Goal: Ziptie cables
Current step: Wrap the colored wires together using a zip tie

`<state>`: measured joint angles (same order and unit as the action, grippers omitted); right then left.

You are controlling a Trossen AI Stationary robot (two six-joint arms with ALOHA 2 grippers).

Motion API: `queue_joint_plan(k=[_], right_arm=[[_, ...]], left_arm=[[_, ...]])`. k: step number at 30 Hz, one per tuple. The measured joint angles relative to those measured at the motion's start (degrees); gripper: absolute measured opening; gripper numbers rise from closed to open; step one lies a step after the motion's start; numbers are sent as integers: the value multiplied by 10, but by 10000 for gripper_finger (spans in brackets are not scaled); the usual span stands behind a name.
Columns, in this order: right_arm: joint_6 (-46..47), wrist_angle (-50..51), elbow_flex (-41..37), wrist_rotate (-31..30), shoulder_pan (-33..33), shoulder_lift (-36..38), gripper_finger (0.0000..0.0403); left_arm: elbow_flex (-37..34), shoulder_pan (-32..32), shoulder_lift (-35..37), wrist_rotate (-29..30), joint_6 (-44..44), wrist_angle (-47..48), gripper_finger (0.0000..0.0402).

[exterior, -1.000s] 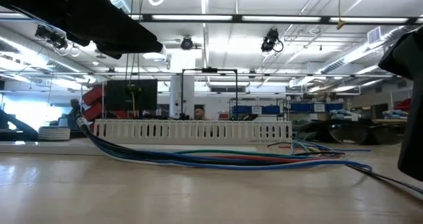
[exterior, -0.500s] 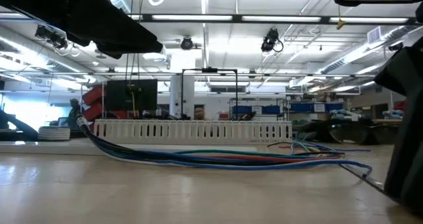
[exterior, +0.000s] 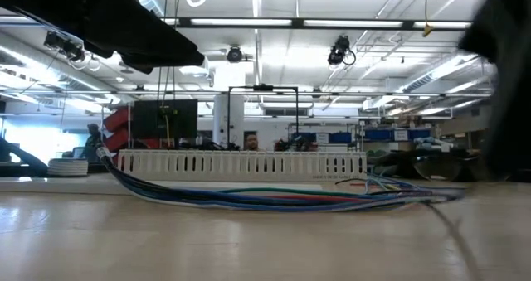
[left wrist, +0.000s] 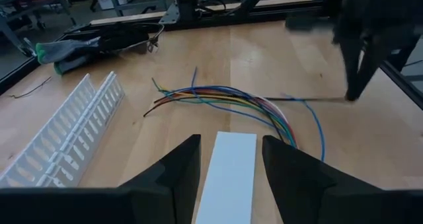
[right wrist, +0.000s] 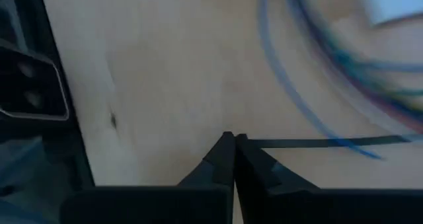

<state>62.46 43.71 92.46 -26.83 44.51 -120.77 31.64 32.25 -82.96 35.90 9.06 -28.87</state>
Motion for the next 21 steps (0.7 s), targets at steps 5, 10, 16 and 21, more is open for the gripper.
queue_joint_plan(k=[5, 10, 16, 21], right_arm=[[-7, 113, 96, -54, 1, 6, 0], [-14, 187, 187, -150, 1, 12, 0], [-43, 234, 230, -122, 0, 13, 0], [-102, 210, 191, -46, 8, 8, 4]], left_arm=[[0, 0, 0, 0, 0, 0, 156], [0, 0, 0, 0, -23, -4, 156], [0, 2, 0, -2, -45, -26, 156], [0, 5, 0, -2, -46, -25, 156]])
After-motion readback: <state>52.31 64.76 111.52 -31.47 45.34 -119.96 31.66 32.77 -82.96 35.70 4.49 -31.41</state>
